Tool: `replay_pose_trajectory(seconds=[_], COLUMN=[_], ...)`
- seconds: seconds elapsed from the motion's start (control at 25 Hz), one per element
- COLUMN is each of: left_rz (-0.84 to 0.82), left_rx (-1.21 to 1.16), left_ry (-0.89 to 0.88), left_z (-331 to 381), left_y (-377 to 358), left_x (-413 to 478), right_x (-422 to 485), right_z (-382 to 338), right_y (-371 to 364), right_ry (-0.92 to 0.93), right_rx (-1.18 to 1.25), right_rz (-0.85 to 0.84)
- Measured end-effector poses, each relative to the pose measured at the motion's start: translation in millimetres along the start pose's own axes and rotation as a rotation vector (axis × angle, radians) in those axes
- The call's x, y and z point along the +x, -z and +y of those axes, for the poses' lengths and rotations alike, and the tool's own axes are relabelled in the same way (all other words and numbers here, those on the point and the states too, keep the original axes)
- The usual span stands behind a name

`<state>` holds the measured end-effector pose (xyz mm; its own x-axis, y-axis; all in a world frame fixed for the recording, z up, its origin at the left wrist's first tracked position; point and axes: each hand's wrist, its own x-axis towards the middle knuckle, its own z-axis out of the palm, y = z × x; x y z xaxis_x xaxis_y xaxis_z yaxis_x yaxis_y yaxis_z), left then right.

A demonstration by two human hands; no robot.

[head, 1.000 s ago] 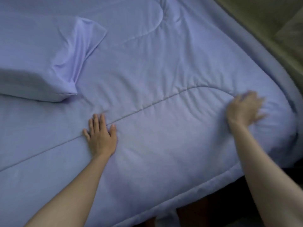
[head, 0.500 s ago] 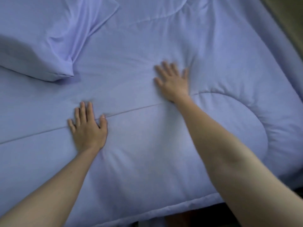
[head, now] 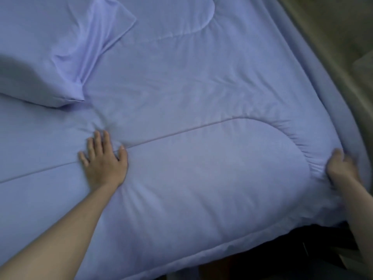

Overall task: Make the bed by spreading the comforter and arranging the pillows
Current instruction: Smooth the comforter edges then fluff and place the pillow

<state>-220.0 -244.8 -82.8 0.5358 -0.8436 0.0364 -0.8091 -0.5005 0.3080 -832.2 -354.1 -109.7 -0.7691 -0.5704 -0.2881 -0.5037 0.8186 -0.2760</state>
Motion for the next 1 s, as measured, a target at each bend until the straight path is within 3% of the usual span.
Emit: replay_pose_trajectory(seconds=[0.08,0.12,0.28,0.36,0.48,0.56,0.68,0.8,0.92,1.0], left_rz=[-0.103,-0.146,-0.198,-0.133,-0.039,0.010,0.128,0.318,0.467,0.464], left_rx=[-0.001,-0.009,0.009,0.011,-0.023,-0.028,-0.041,-0.225,-0.363,-0.329], left_ry=[-0.004,-0.039,-0.159,-0.110,0.079,0.273,0.703,1.118,1.257,1.320], left_z=[-14,-24,-76,-112,-176,-221,-274,-304,-320,-324], left_y=[0,0,16,26,48,68,108,137,137,128], left_x=[10,15,-4,-31,-65,-85,-101,-77,-43,-32], right_x=[-21,-48,-243,-368,-510,-504,-421,-347,-360,-416], right_z=[-40,-70,-183,-201,-178,-170,-189,-225,-281,-308], right_y=[-9,-23,-143,-212,-255,-257,-228,-190,-196,-239], right_ry=[-0.102,0.006,0.826,1.174,1.598,1.595,1.230,0.882,0.867,1.037], right_rx=[0.006,0.025,0.007,-0.034,-0.117,-0.086,-0.061,-0.028,-0.074,-0.193], right_rz=[0.058,0.097,-0.061,-0.157,-0.307,-0.324,-0.288,-0.153,-0.178,-0.218])
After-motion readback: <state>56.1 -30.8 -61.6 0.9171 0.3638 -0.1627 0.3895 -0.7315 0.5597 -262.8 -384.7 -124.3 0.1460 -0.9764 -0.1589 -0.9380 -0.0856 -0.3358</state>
